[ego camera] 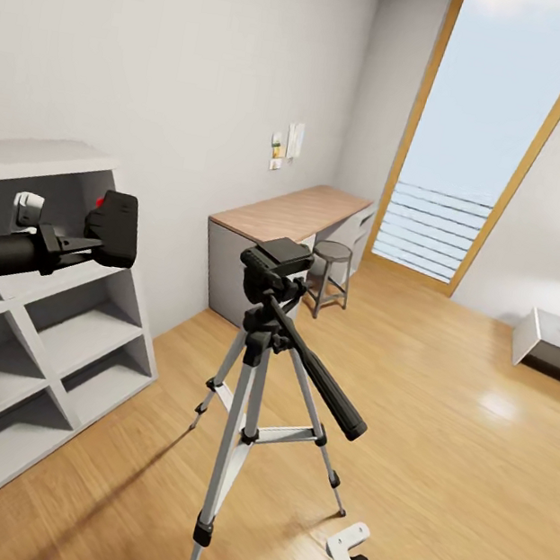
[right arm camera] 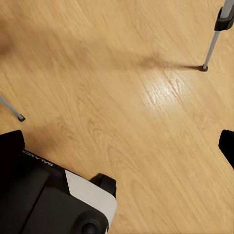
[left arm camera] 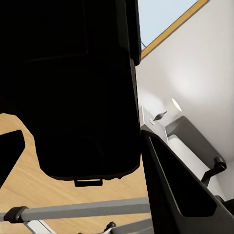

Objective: Attach the digital camera to the camera tripod in the bedroom.

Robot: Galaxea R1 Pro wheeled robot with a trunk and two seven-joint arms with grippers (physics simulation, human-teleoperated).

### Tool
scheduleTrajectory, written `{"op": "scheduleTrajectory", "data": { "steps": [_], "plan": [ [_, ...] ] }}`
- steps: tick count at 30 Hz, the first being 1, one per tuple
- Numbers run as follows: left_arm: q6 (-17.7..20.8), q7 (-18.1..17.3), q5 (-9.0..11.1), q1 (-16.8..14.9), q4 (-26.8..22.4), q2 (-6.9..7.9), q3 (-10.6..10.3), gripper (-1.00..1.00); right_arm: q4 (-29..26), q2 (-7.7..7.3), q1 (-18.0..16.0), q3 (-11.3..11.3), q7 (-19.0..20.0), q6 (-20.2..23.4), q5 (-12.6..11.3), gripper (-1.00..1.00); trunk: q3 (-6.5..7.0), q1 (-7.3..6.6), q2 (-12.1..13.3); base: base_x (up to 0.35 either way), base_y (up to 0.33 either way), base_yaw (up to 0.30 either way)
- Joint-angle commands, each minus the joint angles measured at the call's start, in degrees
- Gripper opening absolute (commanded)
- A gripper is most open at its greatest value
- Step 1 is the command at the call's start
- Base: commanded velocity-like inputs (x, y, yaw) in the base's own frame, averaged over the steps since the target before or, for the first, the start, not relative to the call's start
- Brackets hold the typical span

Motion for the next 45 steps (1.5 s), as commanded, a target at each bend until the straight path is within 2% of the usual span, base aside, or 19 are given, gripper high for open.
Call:
{"op": "scheduleTrajectory", "data": {
  "steps": [1, 7, 21, 41, 43, 45],
  "plan": [
    [0.26, -0.78, -0.53, -0.06, 0.02, 0.0, 0.06, -1.0, -0.07, -0.12, -0.05, 0.06, 0.15, 0.24, 0.0, 1.0, -0.06, 0.01, -0.05, 0.0, 0.005, 0.0],
    [0.26, -0.78, -0.52, -0.09, 0.02, 0.1, 0.06, -1.0, -0.07, -0.41, -0.05, 0.07, 0.41, 0.13, -0.04, 1.0, -0.06, 0.01, -0.05, 0.0, 0.083, 0.0],
    [0.26, -0.74, -0.63, -0.06, -0.91, 0.38, 0.02, -1.0, -0.06, -0.05, -0.05, 0.07, 0.37, 0.12, 0.01, 1.0, -0.06, 0.01, -0.05, 0.0, 0.023, 0.0],
    [0.26, -0.61, -0.79, -1.07, -1.83, 1.35, -0.66, -1.0, -0.07, -0.12, -0.05, 0.07, 0.31, 0.15, 0.02, 1.0, 3.53, -4.39, 7.97, 0.0, 0.0, 0.0],
    [0.26, -0.63, -0.73, -2.37, -1.36, 2.02, -1.96, -1.0, -0.07, -0.08, -0.05, 0.07, 0.3, 0.25, -0.01, 1.0, 3.89, -4.83, 8.77, 0.0, 0.0, 0.0],
    [0.26, -0.65, -0.61, -3.92, -0.6, 3.01, -4.1, -1.0, -0.07, -0.05, -0.05, 0.07, 0.27, 0.35, -0.03, 1.0, 4.25, -5.27, 9.58, 0.0, 0.0, 0.0]
  ]
}}
